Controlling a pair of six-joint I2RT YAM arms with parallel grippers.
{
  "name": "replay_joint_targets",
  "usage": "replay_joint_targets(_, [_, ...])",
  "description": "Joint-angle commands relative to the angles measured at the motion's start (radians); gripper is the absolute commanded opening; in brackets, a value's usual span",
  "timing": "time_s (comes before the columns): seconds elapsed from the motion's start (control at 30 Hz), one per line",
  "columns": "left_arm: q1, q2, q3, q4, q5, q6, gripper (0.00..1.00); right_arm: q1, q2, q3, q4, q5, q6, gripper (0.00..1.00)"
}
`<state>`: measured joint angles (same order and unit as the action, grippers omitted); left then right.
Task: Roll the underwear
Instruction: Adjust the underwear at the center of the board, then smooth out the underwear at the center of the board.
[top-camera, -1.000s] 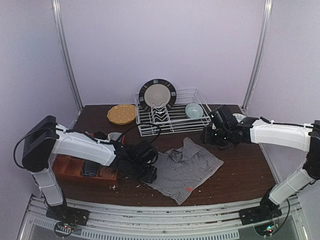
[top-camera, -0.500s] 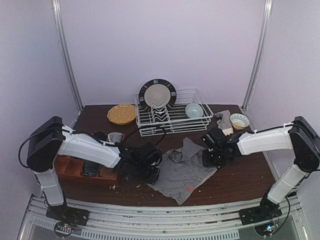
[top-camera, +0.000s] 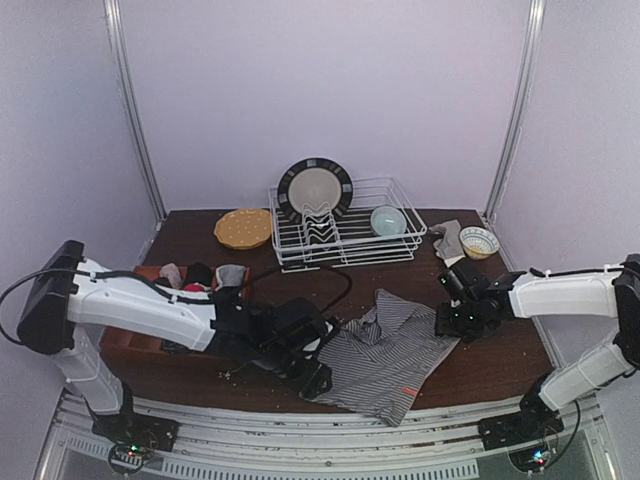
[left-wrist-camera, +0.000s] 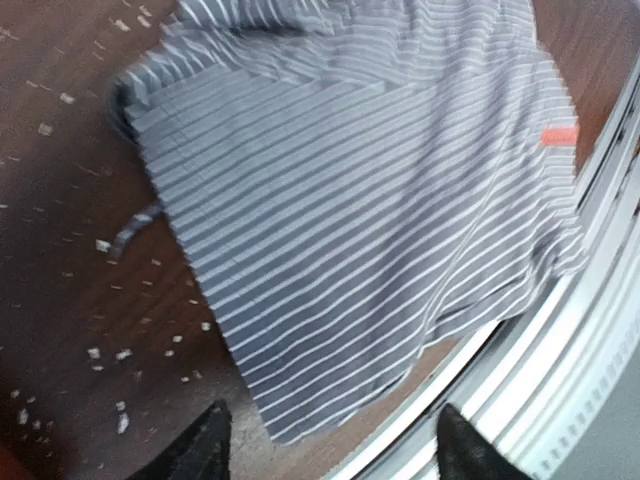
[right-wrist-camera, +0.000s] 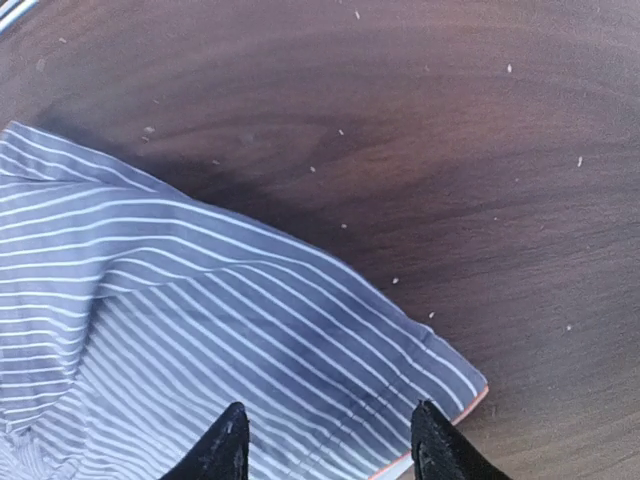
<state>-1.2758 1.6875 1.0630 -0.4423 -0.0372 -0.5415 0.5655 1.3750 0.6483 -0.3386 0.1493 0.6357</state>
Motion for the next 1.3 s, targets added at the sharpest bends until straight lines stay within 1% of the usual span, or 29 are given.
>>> replay_joint_targets(0.0, [0.032,-0.004,0.137,-0.075,-0.098,0.107,0.68,0.020,-0.094,0.033,-0.064,-0.035,-0.009,0.55])
replay_joint_targets(0.13, [0.080,0.131,0.285,-0.087,-0.116,0.224,0.68,0.081,-0.157,0.031,-0.090,-0.044,0.007,0.54])
replay_joint_targets(0.2, [0.117,0.205,0.351,-0.098,-0.090,0.263,0.67,0.102,-0.185,0.017,-0.094,-0.045,0.017,0.54])
replay_joint_targets(0.33, [0.178,0.316,0.449,-0.108,-0.015,0.292,0.63,0.111,-0.205,-0.018,-0.082,-0.045,0.017,0.53])
replay_joint_targets(0.6, [0.201,0.504,0.662,-0.170,-0.015,0.323,0.59,0.121,-0.158,-0.044,-0.025,-0.062,0.013,0.52])
replay_joint_targets(0.77, [0.214,0.554,0.726,-0.183,0.005,0.322,0.55,0.125,-0.150,-0.047,-0.021,-0.061,0.002,0.52])
replay_joint_targets(0.83, [0.214,0.569,0.741,-0.179,0.009,0.325,0.48,0.125,-0.139,-0.051,-0.019,-0.051,-0.004,0.52])
replay_joint_targets(0.87, [0.216,0.580,0.750,-0.181,0.004,0.325,0.41,0.125,-0.127,-0.049,-0.020,-0.043,-0.005,0.51])
replay_joint_targets(0.97, [0.233,0.599,0.758,-0.179,-0.026,0.285,0.13,0.125,-0.092,-0.042,-0.024,-0.017,0.000,0.49])
replay_joint_targets(1.03, [0.260,0.594,0.731,-0.155,-0.034,0.225,0.00,0.125,-0.093,-0.045,-0.016,-0.025,0.002,0.47])
replay_joint_targets(1.13, [0.323,0.561,0.652,-0.089,-0.018,0.133,0.00,0.130,-0.120,-0.053,-0.004,-0.070,-0.006,0.47])
replay_joint_targets(1.27, [0.373,0.524,0.595,-0.026,-0.024,0.058,0.00,0.165,-0.155,-0.040,-0.052,-0.081,-0.009,0.51])
